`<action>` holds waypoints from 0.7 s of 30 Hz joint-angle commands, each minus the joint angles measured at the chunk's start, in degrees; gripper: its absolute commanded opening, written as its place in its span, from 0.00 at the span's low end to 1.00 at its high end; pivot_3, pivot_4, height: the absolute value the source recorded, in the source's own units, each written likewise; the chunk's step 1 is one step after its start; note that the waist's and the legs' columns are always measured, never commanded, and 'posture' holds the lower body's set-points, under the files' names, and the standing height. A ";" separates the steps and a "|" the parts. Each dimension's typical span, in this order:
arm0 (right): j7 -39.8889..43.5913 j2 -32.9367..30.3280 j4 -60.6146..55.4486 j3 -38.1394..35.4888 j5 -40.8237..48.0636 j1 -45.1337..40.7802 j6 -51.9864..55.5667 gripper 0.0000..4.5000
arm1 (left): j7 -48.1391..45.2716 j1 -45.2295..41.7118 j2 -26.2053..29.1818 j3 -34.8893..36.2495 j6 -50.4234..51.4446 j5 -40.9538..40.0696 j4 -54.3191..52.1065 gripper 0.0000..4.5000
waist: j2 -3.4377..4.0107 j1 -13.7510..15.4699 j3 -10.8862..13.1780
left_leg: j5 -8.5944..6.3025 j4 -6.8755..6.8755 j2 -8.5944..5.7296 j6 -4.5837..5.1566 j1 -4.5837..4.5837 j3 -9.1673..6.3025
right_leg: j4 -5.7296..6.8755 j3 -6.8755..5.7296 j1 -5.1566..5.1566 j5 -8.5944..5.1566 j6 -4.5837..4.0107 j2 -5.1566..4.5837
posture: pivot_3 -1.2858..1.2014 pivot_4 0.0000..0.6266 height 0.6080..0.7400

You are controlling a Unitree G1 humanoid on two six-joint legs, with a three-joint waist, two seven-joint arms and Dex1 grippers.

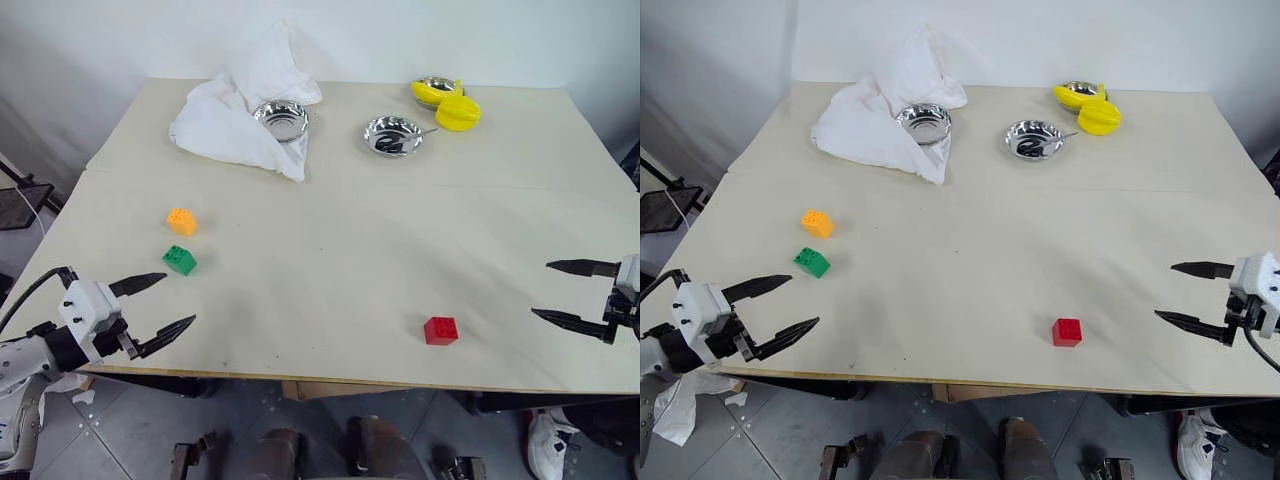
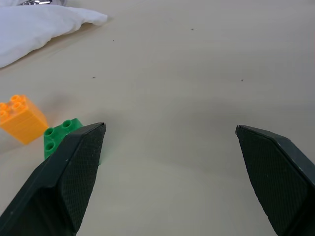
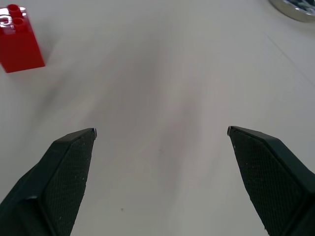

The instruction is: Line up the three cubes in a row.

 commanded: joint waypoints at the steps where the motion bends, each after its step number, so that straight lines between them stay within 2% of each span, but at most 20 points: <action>1: 3.05 -0.41 -4.14 -0.82 2.09 1.25 1.26 1.00 | -0.17 1.16 -0.27 0.89 0.94 -1.61 -2.66 1.00 | 0.00 0.01 0.00 | 0.00 0.00 0.00 0.00 0.00 0.00 | 0.01 0.00 0.00 0.00 0.00 0.00 | 0.52 0.24 1.00; 7: 2.80 -3.61 -5.94 -2.70 2.61 4.61 3.10 1.00 | -2.90 2.00 -0.72 -0.85 6.88 -7.85 -7.36 1.00 | 0.00 0.16 0.00 | -0.01 0.01 0.00 0.00 0.00 -0.01 | 0.00 0.00 0.00 0.00 0.00 0.00 | 0.52 0.24 1.00; 12: 3.80 -9.52 0.59 -3.75 0.68 6.70 0.59 1.00 | -6.50 1.20 -1.70 -8.33 4.24 -5.53 -12.01 1.00 | 0.13 0.79 -0.02 | -0.03 0.05 -0.03 0.04 -0.01 0.01 | -0.06 0.00 0.04 0.00 0.00 -0.03 | 0.52 0.24 1.00; 16: 4.18 -13.14 3.84 -2.70 0.96 9.25 -2.58 1.00 | -6.38 -1.46 -3.10 -11.38 4.98 -6.55 -12.13 1.00 | 0.13 0.80 -0.02 | -0.03 0.04 0.01 0.03 0.01 0.01 | -0.08 0.00 0.06 -0.01 -0.02 -0.01 | 0.52 0.24 1.00; 18: 4.18 -13.94 2.06 -1.88 2.01 10.68 -2.96 1.00 | -7.24 -2.57 -3.33 -12.17 4.41 -6.35 -10.70 1.00 | 0.14 0.77 -0.03 | -0.02 0.04 0.01 0.03 0.01 0.01 | -0.06 0.00 0.05 -0.01 -0.03 -0.01 | 0.52 0.24 1.00; 21: 4.18 -13.89 -8.18 0.61 6.29 12.36 2.55 1.00 | -8.96 -3.50 -2.92 -13.15 4.84 -6.46 -8.92 1.00 | 0.24 0.11 -0.09 | -0.02 0.05 0.01 0.03 0.02 0.04 | -0.05 0.01 0.05 -0.02 -0.03 0.00 | 0.52 0.24 1.00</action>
